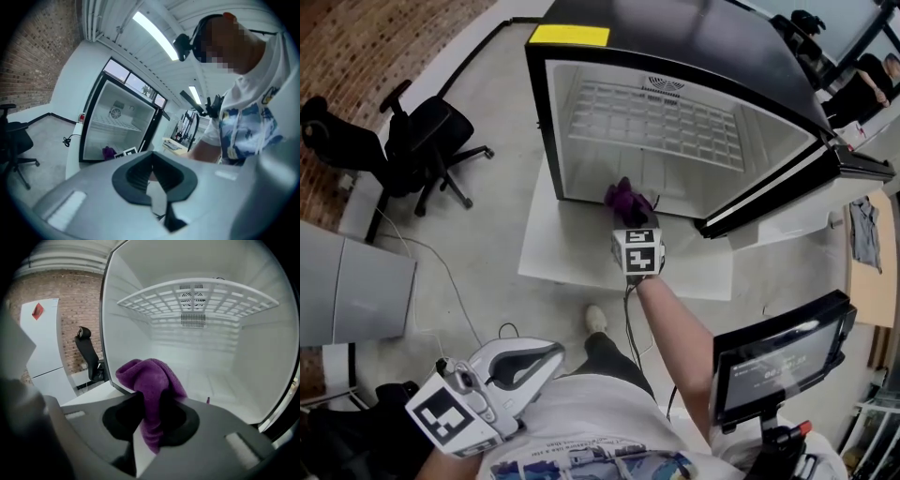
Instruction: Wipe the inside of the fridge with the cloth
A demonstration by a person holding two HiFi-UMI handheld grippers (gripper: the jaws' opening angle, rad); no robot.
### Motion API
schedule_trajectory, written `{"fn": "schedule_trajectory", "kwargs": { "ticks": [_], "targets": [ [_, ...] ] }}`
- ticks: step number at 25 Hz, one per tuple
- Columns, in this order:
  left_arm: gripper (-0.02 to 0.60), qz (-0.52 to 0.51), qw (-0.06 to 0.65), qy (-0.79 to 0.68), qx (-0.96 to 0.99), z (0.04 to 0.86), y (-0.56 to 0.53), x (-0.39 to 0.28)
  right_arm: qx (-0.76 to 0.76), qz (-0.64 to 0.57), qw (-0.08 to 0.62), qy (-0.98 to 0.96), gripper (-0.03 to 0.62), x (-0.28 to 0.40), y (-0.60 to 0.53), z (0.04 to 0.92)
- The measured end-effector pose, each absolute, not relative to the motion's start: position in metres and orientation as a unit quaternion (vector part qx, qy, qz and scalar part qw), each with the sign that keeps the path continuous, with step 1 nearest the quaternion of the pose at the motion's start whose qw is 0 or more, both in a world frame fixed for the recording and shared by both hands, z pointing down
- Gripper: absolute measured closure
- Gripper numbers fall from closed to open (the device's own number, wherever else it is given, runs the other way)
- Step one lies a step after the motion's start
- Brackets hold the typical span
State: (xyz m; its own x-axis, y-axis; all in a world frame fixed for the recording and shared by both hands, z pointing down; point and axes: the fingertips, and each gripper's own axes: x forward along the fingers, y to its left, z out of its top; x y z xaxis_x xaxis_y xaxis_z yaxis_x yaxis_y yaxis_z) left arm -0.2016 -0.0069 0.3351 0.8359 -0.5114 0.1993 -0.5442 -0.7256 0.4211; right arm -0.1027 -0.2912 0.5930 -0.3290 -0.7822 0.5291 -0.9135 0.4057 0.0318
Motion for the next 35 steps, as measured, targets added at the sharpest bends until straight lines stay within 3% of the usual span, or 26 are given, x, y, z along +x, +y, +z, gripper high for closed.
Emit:
{"fn": "schedule_trajectory", "kwargs": {
  "ticks": [17,35],
  "targets": [
    [0.575,0.04,0.216,-0.356,0.908,0.343,0.006,-0.258,0.443,0.135,0.238,-0.854,0.516,-0.217,-0.29,0.591],
    [0.575,0.022,0.197,-0.339,0.92,0.339,0.02,-0.267,0.421,0.128,0.236,-0.866,0.515,-0.224,-0.26,0.568]
  ]
}}
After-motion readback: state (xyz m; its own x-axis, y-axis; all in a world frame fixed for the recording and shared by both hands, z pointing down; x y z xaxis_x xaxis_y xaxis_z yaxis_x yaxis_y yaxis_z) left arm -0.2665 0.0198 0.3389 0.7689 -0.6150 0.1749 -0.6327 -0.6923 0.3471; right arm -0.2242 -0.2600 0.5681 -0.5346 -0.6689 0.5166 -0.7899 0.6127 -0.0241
